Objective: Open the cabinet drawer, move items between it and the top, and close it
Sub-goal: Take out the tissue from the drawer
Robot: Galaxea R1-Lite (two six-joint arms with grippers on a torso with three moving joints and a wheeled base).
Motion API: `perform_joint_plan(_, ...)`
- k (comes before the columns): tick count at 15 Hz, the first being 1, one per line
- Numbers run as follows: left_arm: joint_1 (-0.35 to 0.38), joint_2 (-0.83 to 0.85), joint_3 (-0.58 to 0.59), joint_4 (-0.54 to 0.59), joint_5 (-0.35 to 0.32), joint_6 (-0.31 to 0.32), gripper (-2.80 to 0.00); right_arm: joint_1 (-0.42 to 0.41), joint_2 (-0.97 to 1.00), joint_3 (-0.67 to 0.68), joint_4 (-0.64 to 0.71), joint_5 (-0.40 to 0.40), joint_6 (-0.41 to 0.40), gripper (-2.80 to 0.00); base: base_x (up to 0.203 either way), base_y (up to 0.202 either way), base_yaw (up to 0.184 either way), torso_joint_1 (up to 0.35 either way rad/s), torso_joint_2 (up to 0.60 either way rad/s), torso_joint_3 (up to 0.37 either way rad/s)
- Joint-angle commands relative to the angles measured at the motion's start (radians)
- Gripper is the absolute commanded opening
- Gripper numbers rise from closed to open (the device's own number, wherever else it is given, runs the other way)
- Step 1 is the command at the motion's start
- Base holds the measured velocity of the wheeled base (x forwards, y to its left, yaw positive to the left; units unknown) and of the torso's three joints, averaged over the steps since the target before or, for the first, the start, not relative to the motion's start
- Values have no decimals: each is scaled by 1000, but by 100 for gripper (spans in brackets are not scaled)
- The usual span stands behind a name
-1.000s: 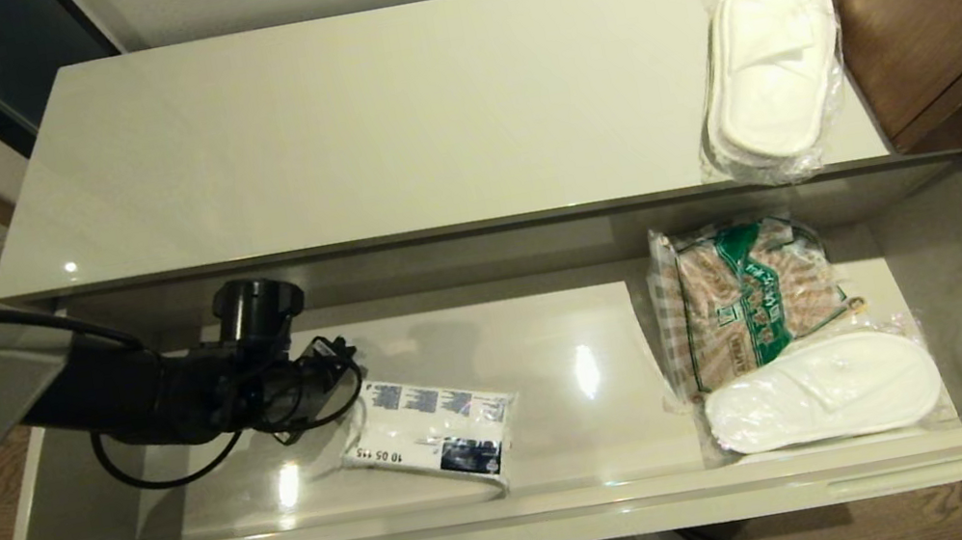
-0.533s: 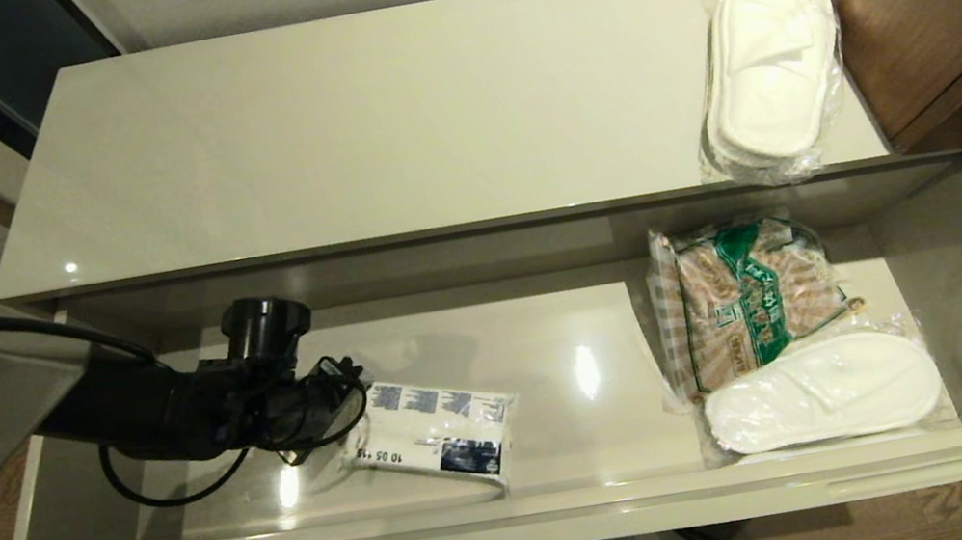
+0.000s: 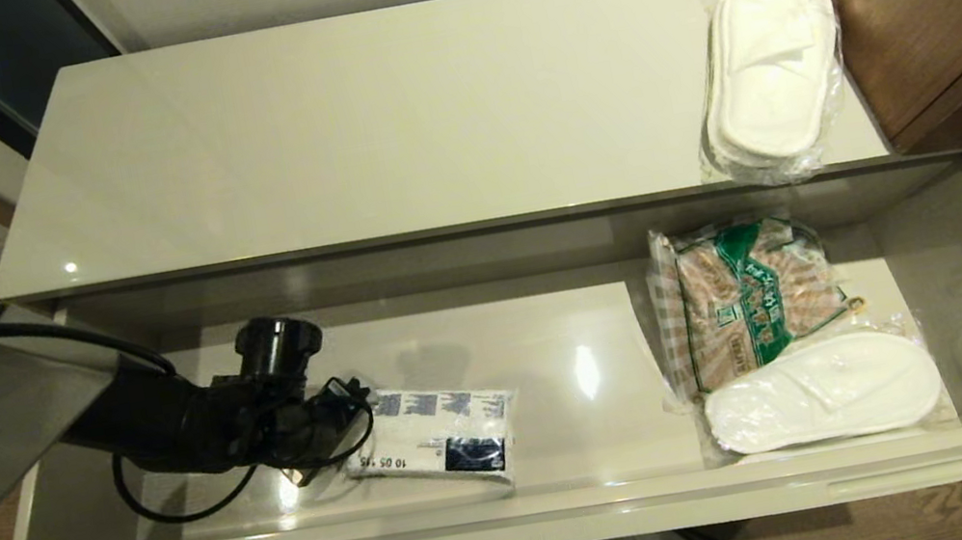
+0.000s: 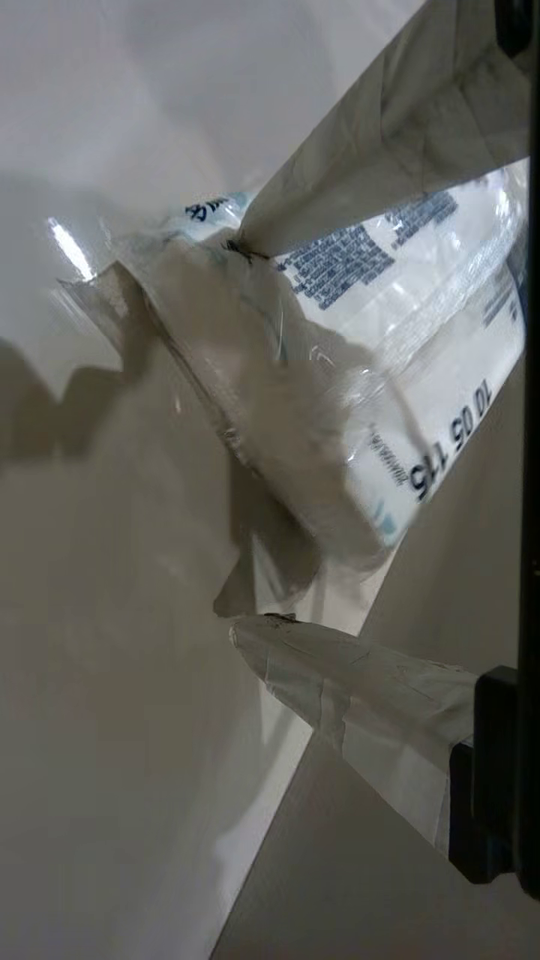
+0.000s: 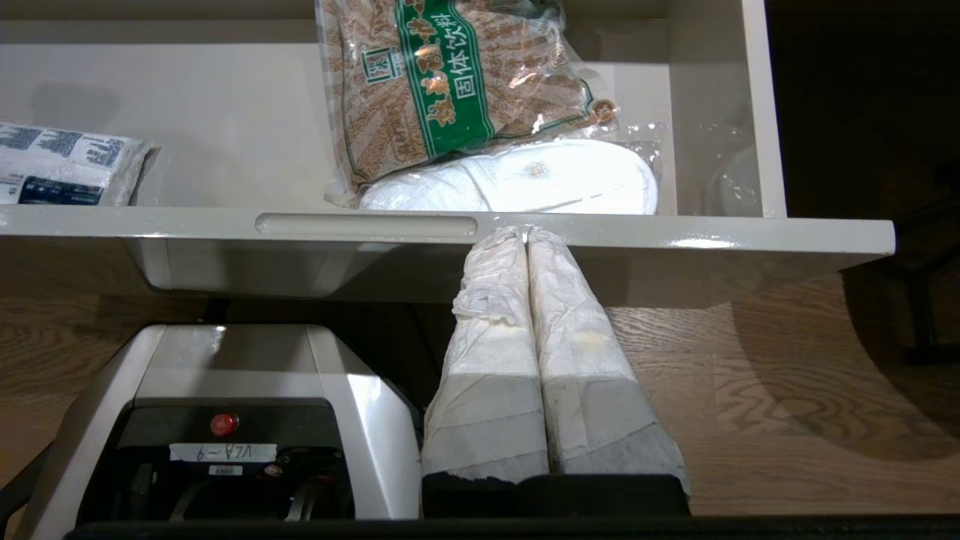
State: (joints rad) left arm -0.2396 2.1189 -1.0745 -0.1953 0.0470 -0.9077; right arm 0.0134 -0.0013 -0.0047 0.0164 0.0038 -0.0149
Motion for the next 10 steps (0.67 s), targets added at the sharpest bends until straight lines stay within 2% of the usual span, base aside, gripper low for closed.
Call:
perform_joint_plan(1,-8,27,15,-2,1,-5,0,0,-16,0,0,2,0,-280,0,0,0,0,0,0)
perform_joint_plan(4,-34,46,16,-3,-1,-6,0,0,-16,0,0,1,0,-280,0,0,0,0,0,0)
perform_joint_plan(10,-144,72,-3,-27,2,-11,0,0,-16,0,0,2,0,-280,0,0,0,0,0,0)
